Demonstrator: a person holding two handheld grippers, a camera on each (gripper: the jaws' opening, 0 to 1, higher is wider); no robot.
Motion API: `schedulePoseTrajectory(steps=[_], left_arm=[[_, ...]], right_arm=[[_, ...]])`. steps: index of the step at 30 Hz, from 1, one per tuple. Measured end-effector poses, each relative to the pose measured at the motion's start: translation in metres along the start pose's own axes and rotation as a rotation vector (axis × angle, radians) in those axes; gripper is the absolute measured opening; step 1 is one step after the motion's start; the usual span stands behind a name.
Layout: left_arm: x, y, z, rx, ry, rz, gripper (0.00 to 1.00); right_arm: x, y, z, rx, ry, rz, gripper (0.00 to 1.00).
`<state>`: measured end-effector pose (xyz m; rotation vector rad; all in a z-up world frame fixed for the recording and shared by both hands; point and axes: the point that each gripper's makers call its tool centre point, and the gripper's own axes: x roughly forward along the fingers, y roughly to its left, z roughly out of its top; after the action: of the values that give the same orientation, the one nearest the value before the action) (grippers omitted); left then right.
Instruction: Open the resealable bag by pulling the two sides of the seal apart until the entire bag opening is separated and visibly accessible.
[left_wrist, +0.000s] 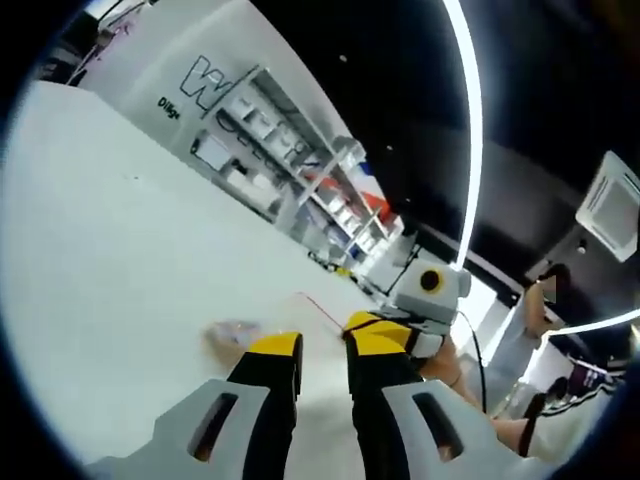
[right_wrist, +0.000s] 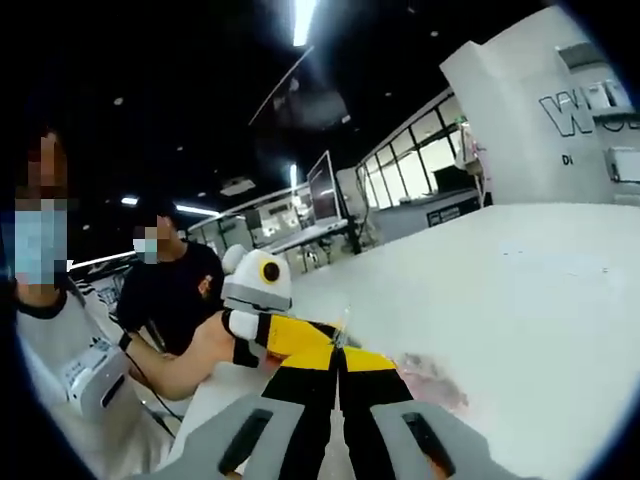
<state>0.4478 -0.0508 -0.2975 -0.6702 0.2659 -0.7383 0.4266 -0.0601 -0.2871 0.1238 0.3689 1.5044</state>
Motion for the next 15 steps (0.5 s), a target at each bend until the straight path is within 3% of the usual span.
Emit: schedulePoseTrajectory(steps=[15], left_arm=[[0.0005,-0.0011,-0.0012,-0.002,0.004,-0.003,0.18]], right_arm=[[-0.0021,0.0011,0.0026,0.011,-0.013,0.011,0.0]])
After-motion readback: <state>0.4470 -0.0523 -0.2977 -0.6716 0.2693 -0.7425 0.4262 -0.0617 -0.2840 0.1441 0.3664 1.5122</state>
